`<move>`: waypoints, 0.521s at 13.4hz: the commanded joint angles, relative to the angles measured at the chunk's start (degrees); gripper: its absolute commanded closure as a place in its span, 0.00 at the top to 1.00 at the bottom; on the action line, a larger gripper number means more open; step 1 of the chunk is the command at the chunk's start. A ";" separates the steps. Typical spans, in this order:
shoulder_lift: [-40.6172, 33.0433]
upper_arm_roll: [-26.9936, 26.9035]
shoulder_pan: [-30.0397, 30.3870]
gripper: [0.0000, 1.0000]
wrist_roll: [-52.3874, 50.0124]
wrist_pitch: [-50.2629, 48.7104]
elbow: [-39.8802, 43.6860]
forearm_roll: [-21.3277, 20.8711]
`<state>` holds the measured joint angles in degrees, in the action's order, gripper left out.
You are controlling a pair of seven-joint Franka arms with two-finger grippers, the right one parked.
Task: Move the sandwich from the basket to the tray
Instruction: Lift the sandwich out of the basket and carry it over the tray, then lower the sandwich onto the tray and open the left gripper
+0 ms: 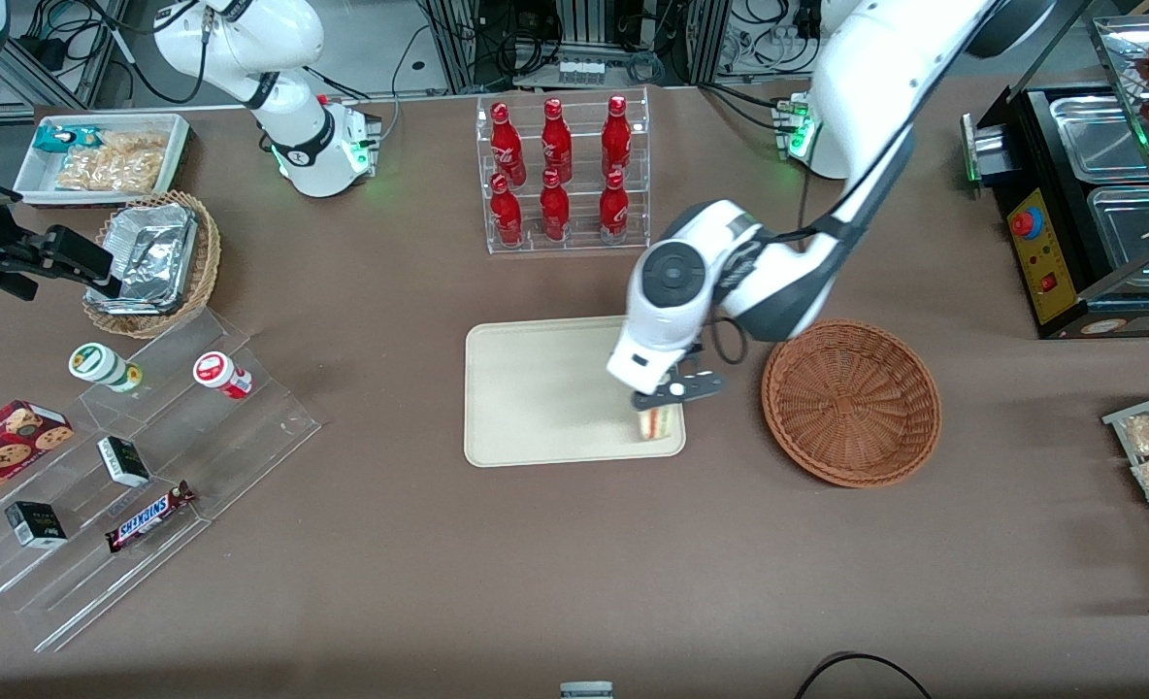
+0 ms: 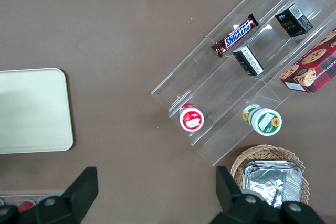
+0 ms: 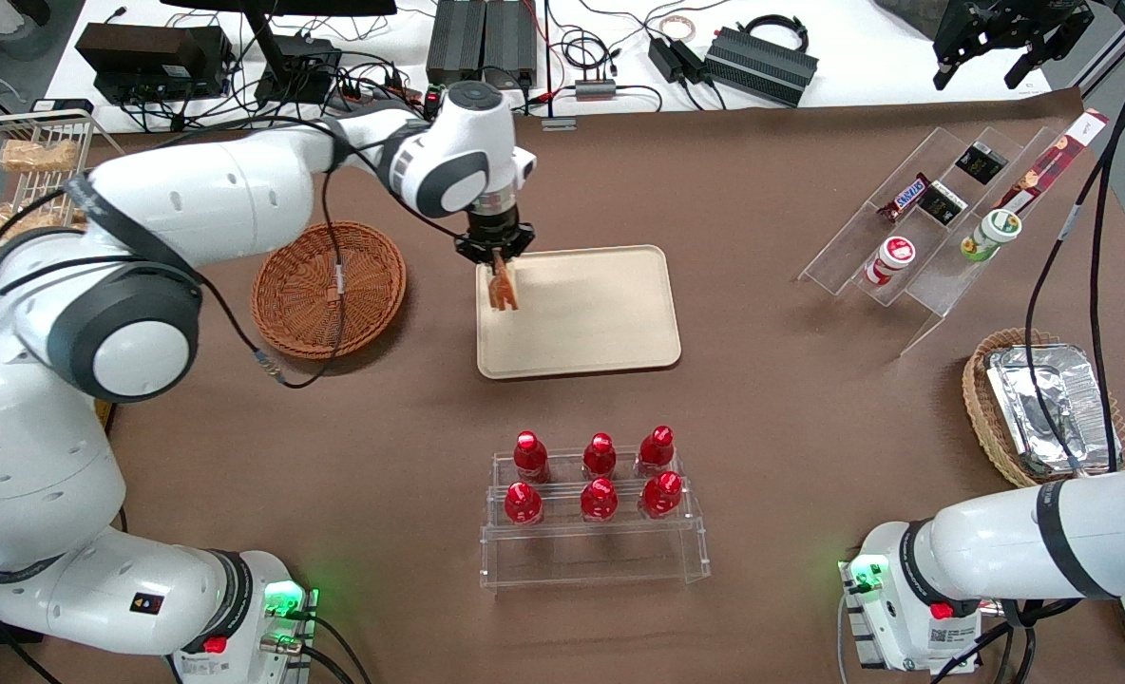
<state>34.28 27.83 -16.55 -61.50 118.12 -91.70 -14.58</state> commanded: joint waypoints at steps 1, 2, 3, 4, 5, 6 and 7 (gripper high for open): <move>5.87 0.03 -3.04 0.12 -2.75 -1.31 8.27 -1.59; 7.28 0.03 -4.01 0.12 -3.71 -1.31 9.77 -1.59; 8.25 0.03 -5.15 0.12 -4.76 -1.31 11.00 -1.59; 9.04 0.03 -6.12 0.12 -5.99 -1.22 11.71 -1.59; 9.66 0.03 -6.73 0.12 -6.61 -1.22 12.32 -1.67; 10.28 0.03 -7.70 0.12 -6.96 -1.22 13.11 -1.85; 10.89 -0.06 -8.32 0.12 -7.23 -1.31 13.73 -1.85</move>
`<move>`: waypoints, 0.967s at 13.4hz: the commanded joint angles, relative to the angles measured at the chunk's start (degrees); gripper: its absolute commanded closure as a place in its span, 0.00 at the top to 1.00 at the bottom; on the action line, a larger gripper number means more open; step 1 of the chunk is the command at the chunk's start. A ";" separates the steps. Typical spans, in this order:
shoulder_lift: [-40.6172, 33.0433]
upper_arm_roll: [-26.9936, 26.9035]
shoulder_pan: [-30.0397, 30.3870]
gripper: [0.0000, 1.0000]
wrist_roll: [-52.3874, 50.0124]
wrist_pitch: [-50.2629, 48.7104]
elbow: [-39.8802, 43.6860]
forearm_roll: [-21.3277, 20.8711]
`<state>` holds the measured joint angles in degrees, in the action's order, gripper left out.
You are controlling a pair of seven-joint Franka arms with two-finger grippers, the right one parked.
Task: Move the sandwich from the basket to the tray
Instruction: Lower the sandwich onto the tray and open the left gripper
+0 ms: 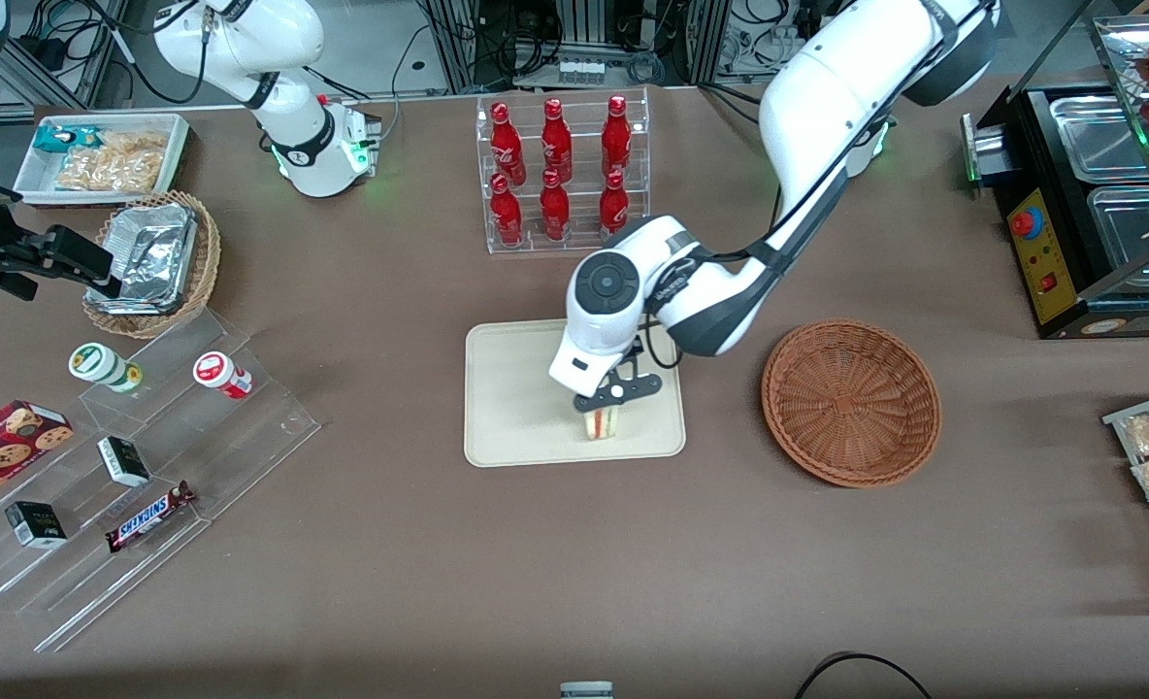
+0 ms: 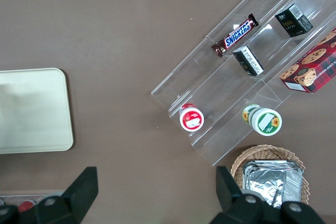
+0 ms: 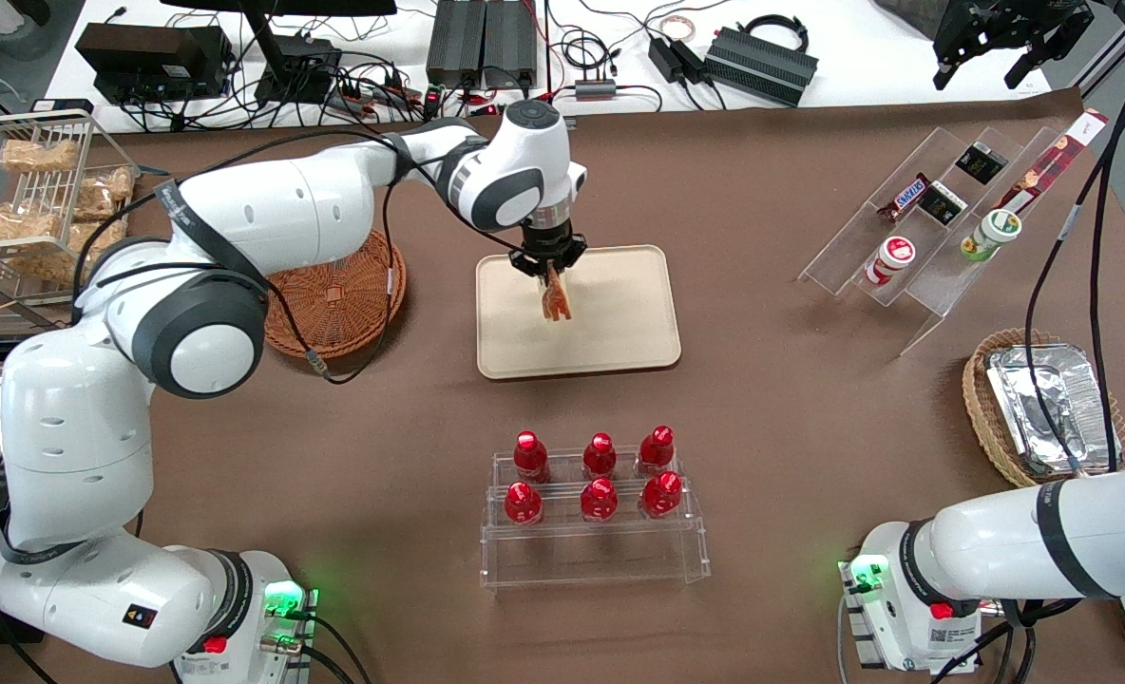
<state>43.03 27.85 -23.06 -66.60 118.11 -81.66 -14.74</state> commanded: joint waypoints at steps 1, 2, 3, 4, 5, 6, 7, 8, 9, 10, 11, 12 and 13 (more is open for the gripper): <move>2.49 -0.08 -2.08 0.12 -2.65 -1.31 3.79 -1.70; 3.11 -0.26 -3.12 0.12 -2.75 -1.31 4.31 -1.79; 3.37 -0.95 -3.57 0.12 -2.83 -1.31 4.67 -1.79; 3.90 -1.40 -4.36 0.13 -3.10 -1.22 4.84 -1.79; 4.08 -2.18 -4.71 0.13 -3.27 -1.22 4.85 -1.79; 4.25 -2.89 -5.59 0.15 -3.80 -1.05 4.85 -1.79; 4.86 -3.68 -5.94 0.17 -4.50 -0.78 4.85 -1.70; 5.04 -3.77 -6.03 0.23 -4.68 -0.08 4.85 -1.70; 5.05 -3.77 -6.12 0.38 -4.68 0.01 4.85 -1.70; 4.96 -3.77 -6.04 0.86 -4.68 0.01 4.76 -1.61; 4.70 -3.77 -6.04 1.00 -4.77 0.01 4.76 -1.44; 4.26 -3.77 -6.04 1.00 -4.68 -0.08 4.76 -1.61; 3.30 -3.77 -5.95 1.00 -4.59 -0.34 4.85 -1.52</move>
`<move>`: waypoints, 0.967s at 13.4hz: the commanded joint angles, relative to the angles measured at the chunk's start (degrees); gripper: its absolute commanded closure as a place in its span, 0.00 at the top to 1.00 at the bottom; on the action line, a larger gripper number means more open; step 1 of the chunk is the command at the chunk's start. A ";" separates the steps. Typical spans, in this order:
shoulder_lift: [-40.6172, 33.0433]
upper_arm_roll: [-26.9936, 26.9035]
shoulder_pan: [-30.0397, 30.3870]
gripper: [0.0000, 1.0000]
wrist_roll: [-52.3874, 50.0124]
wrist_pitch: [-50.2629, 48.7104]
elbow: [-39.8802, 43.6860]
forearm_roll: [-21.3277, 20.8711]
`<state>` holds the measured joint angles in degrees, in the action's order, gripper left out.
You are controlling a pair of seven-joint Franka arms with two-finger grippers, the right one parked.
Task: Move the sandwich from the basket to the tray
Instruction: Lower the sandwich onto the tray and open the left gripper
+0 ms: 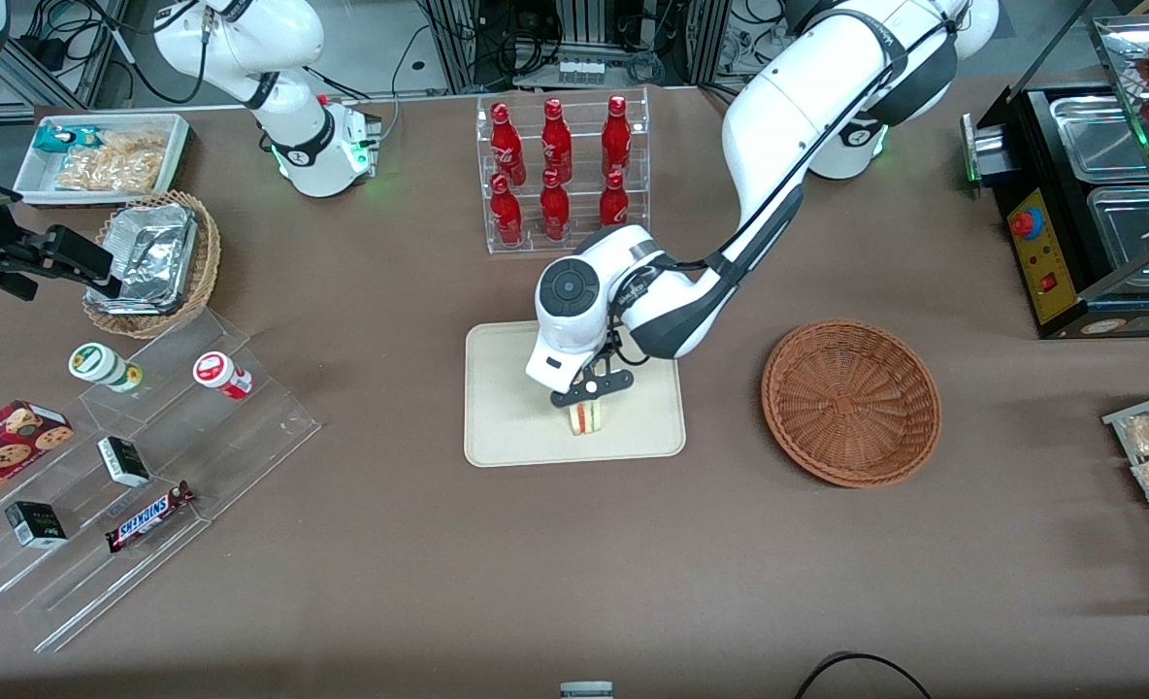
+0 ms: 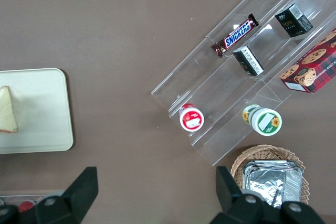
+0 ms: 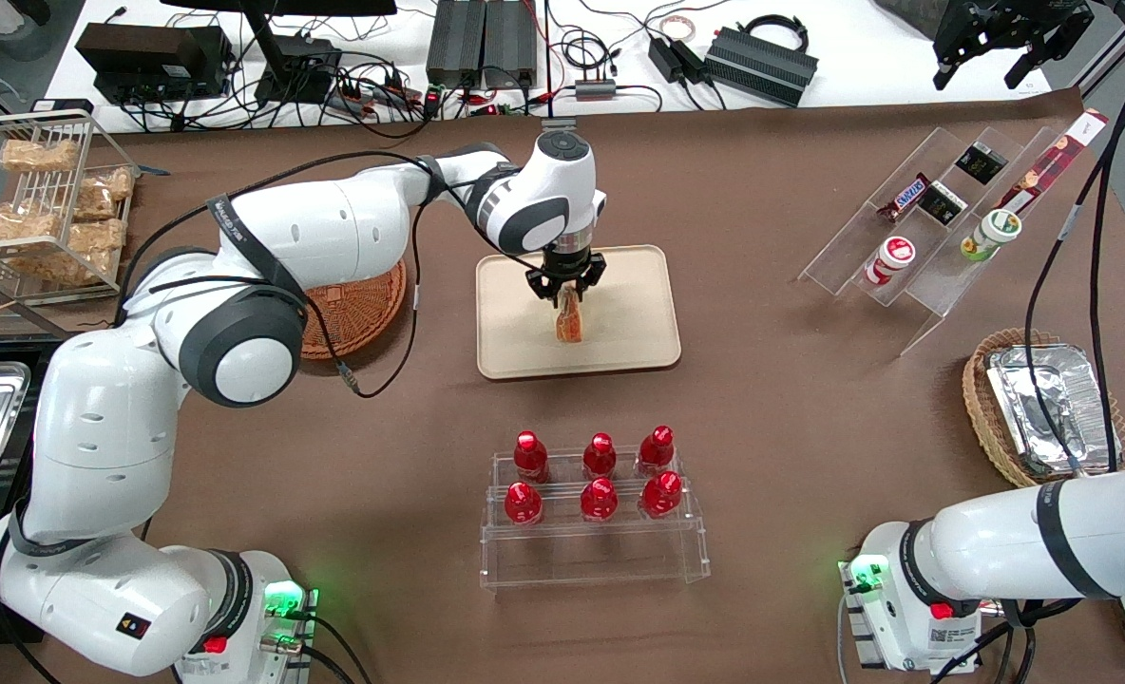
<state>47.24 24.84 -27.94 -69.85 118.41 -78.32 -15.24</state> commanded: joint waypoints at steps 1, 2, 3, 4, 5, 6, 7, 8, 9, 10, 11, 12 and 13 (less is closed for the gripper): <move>-2.32 -0.68 -0.81 1.00 -1.43 -0.81 1.41 -0.76; -4.16 -0.67 -0.63 1.00 -1.43 -1.42 1.41 -0.49; -6.00 -0.67 -0.63 1.00 -1.43 -2.21 1.15 -0.58; -7.68 -0.76 -0.54 1.00 -0.99 -3.53 0.89 -1.01; -9.08 -1.11 -0.37 1.00 -0.64 -5.11 0.80 -1.11; -10.23 -1.90 0.16 1.00 -0.46 -7.65 0.80 -1.19; -11.46 -2.08 0.60 1.00 0.15 -10.11 0.62 -1.19; -12.25 -2.08 1.91 1.00 3.81 -12.92 0.54 -1.19; -13.92 -1.99 3.49 1.00 7.41 -15.29 -0.16 -0.50; -15.50 -1.82 5.94 1.00 8.40 -17.23 -1.39 0.73; -17.60 -1.82 7.53 1.00 9.37 -18.90 -2.79 2.39; -19.97 -1.82 9.37 1.00 11.73 -19.88 -5.33 2.93; -22.69 -1.73 11.39 1.00 15.41 -19.89 -8.66 3.28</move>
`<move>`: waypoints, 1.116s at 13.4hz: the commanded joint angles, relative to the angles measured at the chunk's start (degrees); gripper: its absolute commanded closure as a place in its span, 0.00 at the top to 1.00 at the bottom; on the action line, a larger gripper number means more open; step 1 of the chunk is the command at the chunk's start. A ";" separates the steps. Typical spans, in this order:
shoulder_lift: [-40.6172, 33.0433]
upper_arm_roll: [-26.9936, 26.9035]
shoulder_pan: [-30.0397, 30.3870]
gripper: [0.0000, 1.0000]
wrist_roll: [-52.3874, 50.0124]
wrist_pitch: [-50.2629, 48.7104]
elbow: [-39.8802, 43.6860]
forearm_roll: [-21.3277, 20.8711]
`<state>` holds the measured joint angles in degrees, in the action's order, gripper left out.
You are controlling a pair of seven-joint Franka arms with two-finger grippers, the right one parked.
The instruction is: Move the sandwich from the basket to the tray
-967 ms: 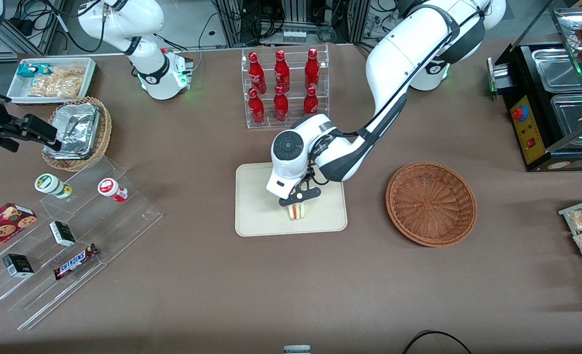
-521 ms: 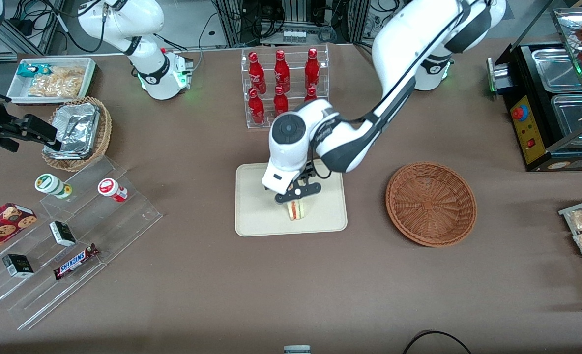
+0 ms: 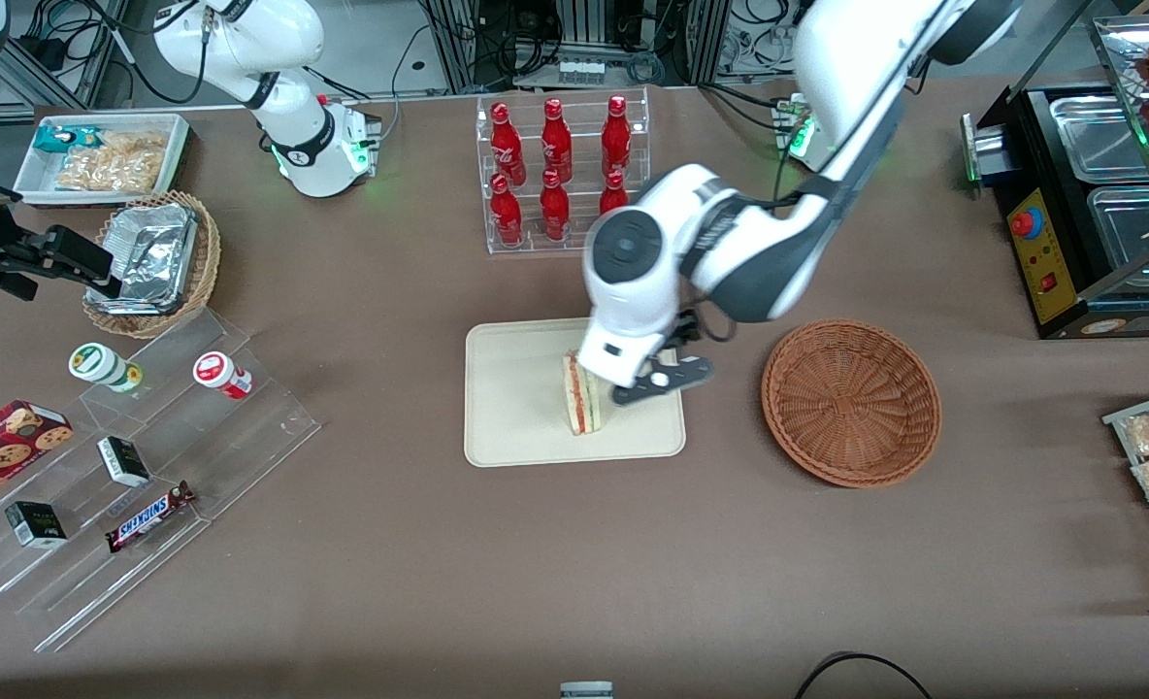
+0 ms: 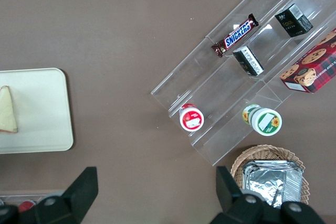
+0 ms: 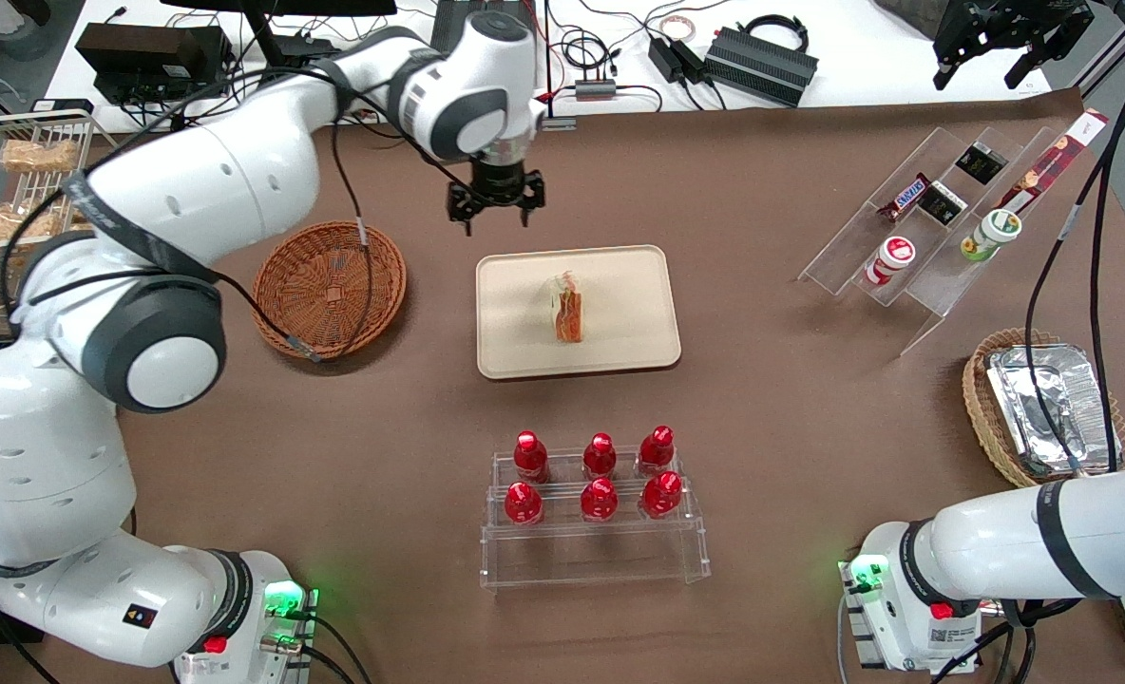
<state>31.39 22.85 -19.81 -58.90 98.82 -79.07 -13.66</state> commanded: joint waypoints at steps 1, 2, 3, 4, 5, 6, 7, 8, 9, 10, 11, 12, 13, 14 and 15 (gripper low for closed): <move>-9.22 0.26 5.11 1.00 7.10 -0.29 -10.46 2.84; -10.81 0.18 6.78 1.00 9.57 -0.81 -12.06 2.94; -12.65 0.17 8.80 1.00 12.72 -1.86 -13.90 3.03; -15.10 0.26 11.69 1.00 16.76 -2.31 -16.01 3.20; -17.65 0.26 13.81 1.00 20.10 -2.31 -18.29 3.99; -19.85 0.26 15.74 1.00 23.10 -2.31 -20.23 4.87; -21.79 0.26 17.76 1.00 26.08 -2.31 -21.99 4.96; -23.63 0.26 19.79 1.00 29.33 -2.40 -23.48 5.05; -25.13 0.18 21.89 1.00 33.28 -2.84 -24.45 6.01; -25.76 0.17 23.22 1.00 35.93 -3.97 -24.38 6.54; -26.28 0.09 24.10 1.00 36.83 -5.11 -23.94 6.54; -27.16 0.09 25.16 1.00 37.36 -5.47 -23.94 6.54; -28.21 0.09 26.30 1.00 38.84 -5.74 -23.94 6.63; -29.18 0.00 27.09 1.00 41.03 -6.96 -23.94 6.63; -30.06 0.00 28.14 1.00 43.06 -8.36 -23.85 7.42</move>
<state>4.80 22.44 6.26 -19.59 92.45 -101.50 -7.86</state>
